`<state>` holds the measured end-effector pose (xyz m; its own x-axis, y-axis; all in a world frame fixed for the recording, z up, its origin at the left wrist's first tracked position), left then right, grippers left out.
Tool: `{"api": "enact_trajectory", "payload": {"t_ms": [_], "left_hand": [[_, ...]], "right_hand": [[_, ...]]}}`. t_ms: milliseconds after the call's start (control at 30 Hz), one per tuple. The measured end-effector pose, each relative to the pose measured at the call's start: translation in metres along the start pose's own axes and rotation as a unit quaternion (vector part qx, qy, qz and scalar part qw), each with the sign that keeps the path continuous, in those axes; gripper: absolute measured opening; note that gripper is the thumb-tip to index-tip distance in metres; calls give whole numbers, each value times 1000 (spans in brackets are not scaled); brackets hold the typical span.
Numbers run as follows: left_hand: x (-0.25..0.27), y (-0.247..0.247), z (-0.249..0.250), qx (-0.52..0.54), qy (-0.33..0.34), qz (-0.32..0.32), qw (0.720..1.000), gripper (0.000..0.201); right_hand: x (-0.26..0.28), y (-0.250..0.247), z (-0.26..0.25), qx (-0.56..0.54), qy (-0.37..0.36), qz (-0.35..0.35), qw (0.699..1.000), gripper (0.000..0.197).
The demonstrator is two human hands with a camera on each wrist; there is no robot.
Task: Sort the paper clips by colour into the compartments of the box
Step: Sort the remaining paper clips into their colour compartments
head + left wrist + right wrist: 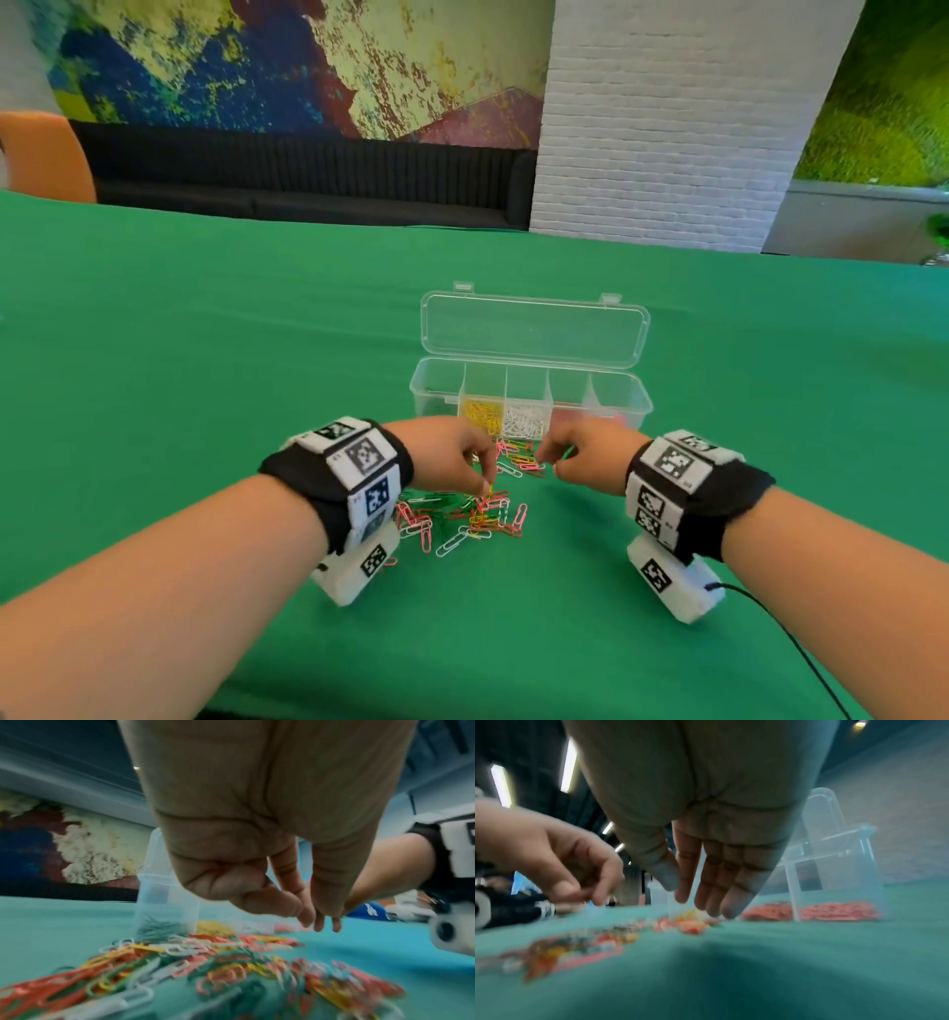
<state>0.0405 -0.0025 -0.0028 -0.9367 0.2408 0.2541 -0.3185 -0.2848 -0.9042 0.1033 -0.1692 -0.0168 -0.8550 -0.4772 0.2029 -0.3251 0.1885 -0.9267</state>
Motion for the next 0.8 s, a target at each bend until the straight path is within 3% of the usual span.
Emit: {"api": "enact_trajectory", "payload": {"t_ms": [167, 400, 600, 767, 800], "left_hand": [[-11, 18, 19, -60, -2, 6, 998, 18], [-31, 31, 28, -77, -8, 5, 997, 33], [-40, 36, 25, -73, -9, -5, 997, 29], [-41, 38, 26, -92, -6, -14, 996, 22], [-41, 38, 26, -99, -5, -14, 995, 21]], "right_hand": [[0, 3, -10, 101, -1, 2, 995, 37], [-8, 9, -7, 126, -10, -6, 992, 31], [-15, 13, -5, 164, -3, -11, 986, 8], [-13, 14, -2, 143, -4, -3, 990, 3], [-13, 14, -2, 131, -6, -2, 991, 10]]}}
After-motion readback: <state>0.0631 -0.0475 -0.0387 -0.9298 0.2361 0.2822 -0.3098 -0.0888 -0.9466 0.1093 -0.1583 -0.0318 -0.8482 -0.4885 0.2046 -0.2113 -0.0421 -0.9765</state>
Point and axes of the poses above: each hand's wrist, its own x-axis away from the middle knuckle, its own y-axis out of the palm, z = x × y, the point moved 2 cm from there along -x, towards the middle knuckle, and after that the axes turned 3 degrees about y, right-handed, at the moved point
